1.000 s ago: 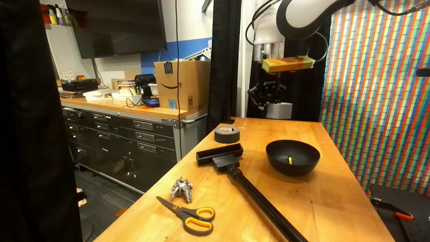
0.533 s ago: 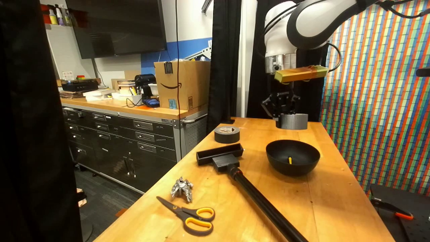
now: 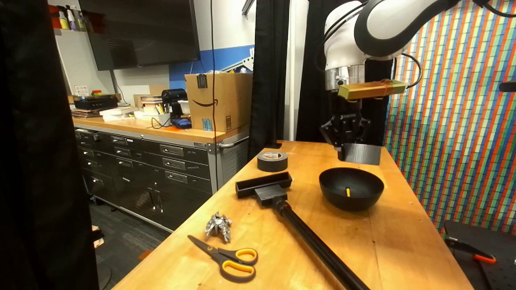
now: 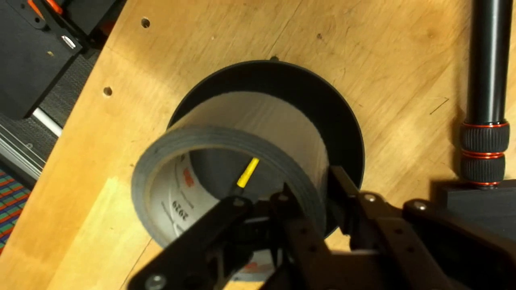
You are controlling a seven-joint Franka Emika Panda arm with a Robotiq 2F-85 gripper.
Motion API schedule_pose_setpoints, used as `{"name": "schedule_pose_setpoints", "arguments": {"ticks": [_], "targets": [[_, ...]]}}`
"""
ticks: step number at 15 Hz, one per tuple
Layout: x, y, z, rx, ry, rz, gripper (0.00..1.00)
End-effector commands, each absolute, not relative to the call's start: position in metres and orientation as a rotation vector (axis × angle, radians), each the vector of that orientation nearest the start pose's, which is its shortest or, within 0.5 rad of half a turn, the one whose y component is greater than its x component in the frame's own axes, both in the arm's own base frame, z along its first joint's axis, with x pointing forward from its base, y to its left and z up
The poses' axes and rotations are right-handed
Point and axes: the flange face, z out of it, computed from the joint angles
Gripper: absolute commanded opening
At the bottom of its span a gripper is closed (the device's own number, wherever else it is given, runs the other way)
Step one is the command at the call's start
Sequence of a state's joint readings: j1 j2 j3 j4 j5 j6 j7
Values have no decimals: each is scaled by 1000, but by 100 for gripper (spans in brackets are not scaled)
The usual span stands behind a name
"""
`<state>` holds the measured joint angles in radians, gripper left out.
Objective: Put the masking tape in the bowl
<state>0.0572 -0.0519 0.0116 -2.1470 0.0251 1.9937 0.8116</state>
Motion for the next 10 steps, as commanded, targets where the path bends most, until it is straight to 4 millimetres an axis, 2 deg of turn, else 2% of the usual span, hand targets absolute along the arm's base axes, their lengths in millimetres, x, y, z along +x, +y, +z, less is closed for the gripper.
{"name": "schedule_pose_setpoints", "arguments": {"ticks": [1,2,3,10], "targets": [[515,37,416,-2940,1164,166,31],[516,37,414,-2941,1165,171,41],[516,37,413,-2942,1166,174,43],[516,37,413,-2942,1166,174,44]]}}
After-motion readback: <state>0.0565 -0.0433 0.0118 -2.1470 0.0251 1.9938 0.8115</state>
